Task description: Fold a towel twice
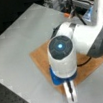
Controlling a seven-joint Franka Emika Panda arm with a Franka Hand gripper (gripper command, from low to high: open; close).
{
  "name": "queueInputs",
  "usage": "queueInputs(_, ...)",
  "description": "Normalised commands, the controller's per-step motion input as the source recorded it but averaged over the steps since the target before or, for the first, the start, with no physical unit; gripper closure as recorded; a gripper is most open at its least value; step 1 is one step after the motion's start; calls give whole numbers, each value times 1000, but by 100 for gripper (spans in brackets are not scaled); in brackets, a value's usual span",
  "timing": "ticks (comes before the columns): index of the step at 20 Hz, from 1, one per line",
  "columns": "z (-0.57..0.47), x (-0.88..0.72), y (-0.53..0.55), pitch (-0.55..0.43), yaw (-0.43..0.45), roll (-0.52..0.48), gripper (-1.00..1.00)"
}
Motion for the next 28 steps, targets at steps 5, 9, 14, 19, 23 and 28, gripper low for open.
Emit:
queueInputs(5,-74,297,60,64,-11,-247,-100)
queueInputs(9,-53,353,59,79,-10,-243,-100)
queueInputs(14,-57,394,48,83,-33,-241,-100)
queueInputs(19,-38,380,34,113,-49,-224,-100)
queueInputs(23,42,342,66,116,-37,-223,-100)
queueInputs(28,51,329,78,118,-34,-222,-100)
